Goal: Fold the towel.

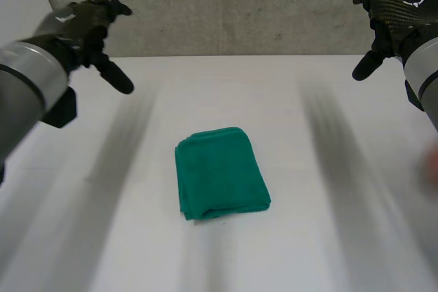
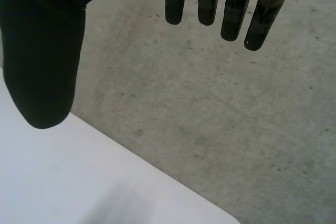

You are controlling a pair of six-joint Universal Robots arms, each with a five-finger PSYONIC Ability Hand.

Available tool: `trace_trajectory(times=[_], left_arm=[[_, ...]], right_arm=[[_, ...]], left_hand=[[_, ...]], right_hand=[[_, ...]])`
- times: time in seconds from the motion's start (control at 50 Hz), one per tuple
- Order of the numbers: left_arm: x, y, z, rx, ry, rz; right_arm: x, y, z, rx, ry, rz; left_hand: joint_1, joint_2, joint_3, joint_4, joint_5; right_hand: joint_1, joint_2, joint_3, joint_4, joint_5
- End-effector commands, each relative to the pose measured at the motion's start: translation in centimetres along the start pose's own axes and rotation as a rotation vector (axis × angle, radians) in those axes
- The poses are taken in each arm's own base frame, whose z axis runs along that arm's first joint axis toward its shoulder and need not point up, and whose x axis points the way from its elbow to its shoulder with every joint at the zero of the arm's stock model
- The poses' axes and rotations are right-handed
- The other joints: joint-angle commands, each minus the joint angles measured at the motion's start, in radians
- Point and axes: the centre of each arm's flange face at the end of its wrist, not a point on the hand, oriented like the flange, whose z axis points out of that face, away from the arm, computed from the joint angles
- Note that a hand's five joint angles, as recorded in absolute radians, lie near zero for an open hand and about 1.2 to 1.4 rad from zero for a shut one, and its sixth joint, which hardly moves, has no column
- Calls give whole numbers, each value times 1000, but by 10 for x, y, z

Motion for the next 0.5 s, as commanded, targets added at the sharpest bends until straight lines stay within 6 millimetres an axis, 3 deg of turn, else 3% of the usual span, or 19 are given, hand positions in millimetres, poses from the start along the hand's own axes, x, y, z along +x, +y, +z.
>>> trace_trajectory(times=[0.02, 0.5], left_arm=[[-16, -9, -4, 3, -14, -36], [-11, -9, -18, 5, 1, -27]], right_arm=[[-4, -1, -4, -13, -42, 6], [-9, -10, -19, 7, -66, 39]], left_hand=[[-17, -28, -38, -29, -46], [-18, -29, -39, -29, -47]], right_hand=[[-23, -50, -37, -58, -58], [-23, -50, -37, -58, -58]])
